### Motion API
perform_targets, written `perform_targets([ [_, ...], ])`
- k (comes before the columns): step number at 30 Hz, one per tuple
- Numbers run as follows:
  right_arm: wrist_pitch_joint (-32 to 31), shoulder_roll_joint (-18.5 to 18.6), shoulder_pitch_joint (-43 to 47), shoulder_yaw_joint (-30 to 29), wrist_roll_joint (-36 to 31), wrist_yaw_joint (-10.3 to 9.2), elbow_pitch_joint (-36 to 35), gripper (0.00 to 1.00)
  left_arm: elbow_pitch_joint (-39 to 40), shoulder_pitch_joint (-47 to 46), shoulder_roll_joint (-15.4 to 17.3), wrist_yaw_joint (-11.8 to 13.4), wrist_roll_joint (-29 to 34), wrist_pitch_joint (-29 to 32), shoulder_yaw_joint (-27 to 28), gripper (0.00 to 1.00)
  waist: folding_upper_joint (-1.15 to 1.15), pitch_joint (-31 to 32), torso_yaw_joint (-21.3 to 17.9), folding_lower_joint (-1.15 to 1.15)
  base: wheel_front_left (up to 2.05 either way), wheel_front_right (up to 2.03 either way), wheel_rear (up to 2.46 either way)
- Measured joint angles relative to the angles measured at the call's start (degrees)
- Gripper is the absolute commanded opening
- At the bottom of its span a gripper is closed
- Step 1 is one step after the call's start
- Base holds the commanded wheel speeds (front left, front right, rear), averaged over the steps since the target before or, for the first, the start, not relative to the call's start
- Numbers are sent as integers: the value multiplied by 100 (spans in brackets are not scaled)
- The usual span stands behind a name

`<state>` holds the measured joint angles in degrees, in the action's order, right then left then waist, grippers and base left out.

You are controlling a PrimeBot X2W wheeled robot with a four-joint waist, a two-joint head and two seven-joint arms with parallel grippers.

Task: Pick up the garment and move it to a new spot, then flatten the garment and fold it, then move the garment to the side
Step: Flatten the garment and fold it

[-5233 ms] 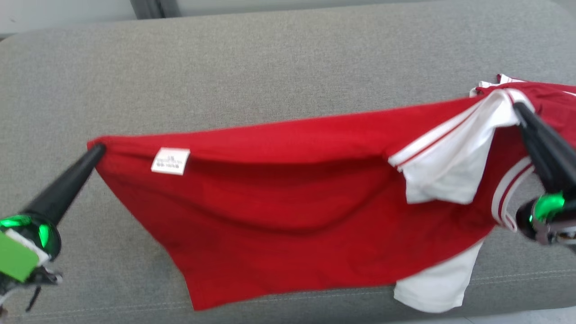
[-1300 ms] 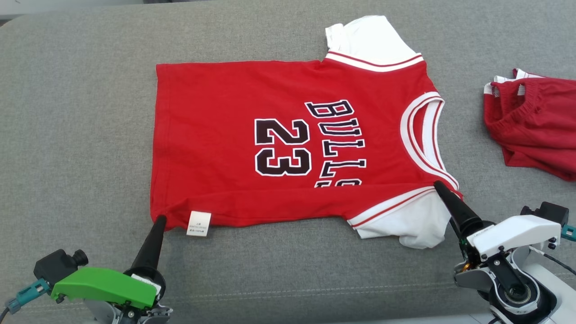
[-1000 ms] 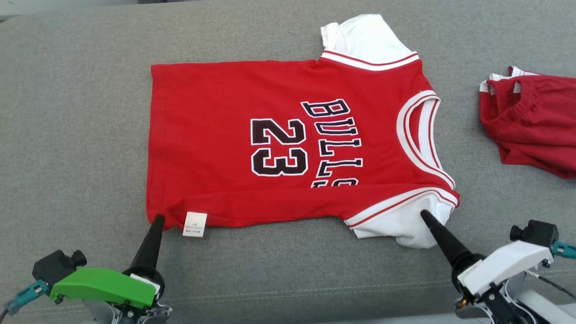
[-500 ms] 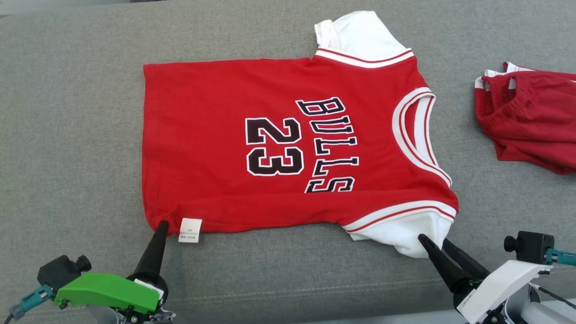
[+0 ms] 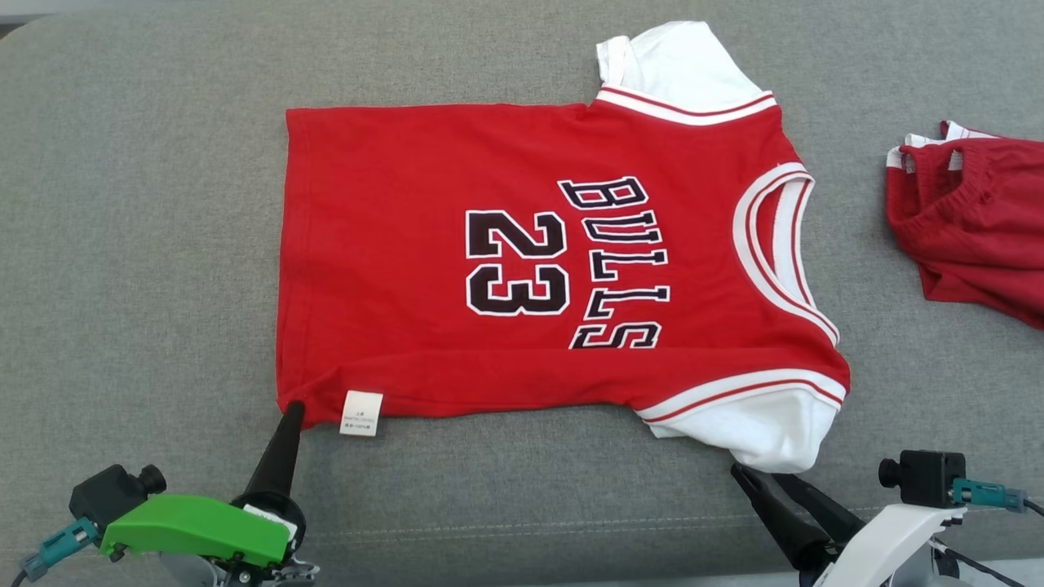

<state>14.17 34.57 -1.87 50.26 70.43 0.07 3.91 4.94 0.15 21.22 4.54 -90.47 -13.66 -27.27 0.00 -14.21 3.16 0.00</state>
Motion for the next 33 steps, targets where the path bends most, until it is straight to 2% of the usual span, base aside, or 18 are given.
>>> perform_targets([
  [5, 0, -83, -10, -21, -48, -1, 83, 100, 0, 0, -11, -8, 0, 0, 9, 0, 0, -9, 0, 0, 0, 0, 0],
  [7, 0, -121, -24, -38, -51, -1, 127, 93, -1, 0, -12, -9, 0, 0, 15, 0, 0, -13, -1, 0, 0, 0, 0],
  [9, 0, -149, -41, -77, -70, -1, 178, 49, -7, 0, -14, -23, 0, 0, 18, 0, 0, -14, 0, 0, 0, 0, 0],
  [11, 0, -177, -52, -127, -82, -1, 229, 34, -15, 0, -18, -48, 0, 0, 24, 0, 0, -12, 1, 0, 0, 0, 0],
  [13, 0, -211, -61, -177, -91, -1, 259, 7, -24, 0, -22, -49, 0, 0, 29, 0, 0, -9, 4, 0, 0, 0, 0],
  [14, 0, -232, -62, -197, -91, -1, 270, 7, -27, 0, -26, -49, 0, 0, 31, 0, 0, -7, 5, 0, 0, 0, 0],
  [15, 0, -250, -64, -208, -91, -1, 282, 0, -31, 0, -29, -49, 0, 0, 33, 0, 0, -4, 6, 0, 0, 0, 0],
  [24, 0, -396, -41, -183, 111, 200, 274, 0, -45, 0, -31, -51, 0, -1, 48, 0, 0, 25, -5, 0, 0, 0, 0],
  [29, -167, -751, 301, -443, 1526, 556, -240, 0, -63, 6, -26, -51, 0, -8, 153, 0, 0, 87, -54, 0, 0, 0, 0],
  [33, -501, -737, 477, -555, 2349, 647, -797, 0, -8, 12, 19, -52, 3, -9, 220, 0, 0, 139, -135, 0, 0, 0, 0],
])
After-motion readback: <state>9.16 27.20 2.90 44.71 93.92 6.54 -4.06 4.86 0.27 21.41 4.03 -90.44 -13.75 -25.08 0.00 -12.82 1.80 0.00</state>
